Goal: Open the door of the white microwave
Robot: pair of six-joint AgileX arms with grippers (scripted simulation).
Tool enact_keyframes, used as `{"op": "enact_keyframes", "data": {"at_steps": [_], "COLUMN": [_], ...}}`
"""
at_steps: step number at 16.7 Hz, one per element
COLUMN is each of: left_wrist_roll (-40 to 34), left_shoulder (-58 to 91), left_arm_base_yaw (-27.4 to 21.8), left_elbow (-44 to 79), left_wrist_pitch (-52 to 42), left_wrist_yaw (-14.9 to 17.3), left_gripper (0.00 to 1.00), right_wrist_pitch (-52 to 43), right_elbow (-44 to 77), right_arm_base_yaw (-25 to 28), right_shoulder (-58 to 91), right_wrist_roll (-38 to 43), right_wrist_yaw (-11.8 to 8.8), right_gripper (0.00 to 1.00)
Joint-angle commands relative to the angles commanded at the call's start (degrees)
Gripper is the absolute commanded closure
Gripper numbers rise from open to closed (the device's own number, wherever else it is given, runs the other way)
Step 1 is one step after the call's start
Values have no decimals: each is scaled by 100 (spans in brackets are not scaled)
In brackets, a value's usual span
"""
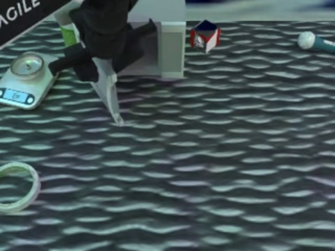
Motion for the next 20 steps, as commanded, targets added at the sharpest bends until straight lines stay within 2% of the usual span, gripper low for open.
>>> {"op": "enact_keyframes", "data": {"at_steps": [3,4,14,17,20], "left_wrist_roll": [0,0,16,86,227], "left_shoulder": [0,0,54,332,714], "left_arm_base_yaw": [0,0,2,127,289], "left_elbow": [0,0,88,659,1544], "left_wrist_pitch": [0,0,-85,-574,-1277], "left_wrist_yaw": [0,0,60,365,816], "left_gripper": [98,100,100,100,100], "right_wrist_pitch": [0,0,0,0,0], "right_elbow": [0,0,0,0,0], "right_arm_base_yaw": [0,0,0,0,0], "right_shoulder": [0,0,0,0,0], "right_wrist_roll": [0,0,0,0,0], "right_wrist_yaw": [0,0,0,0,0], "right_gripper": [0,0,0,0,0]}}
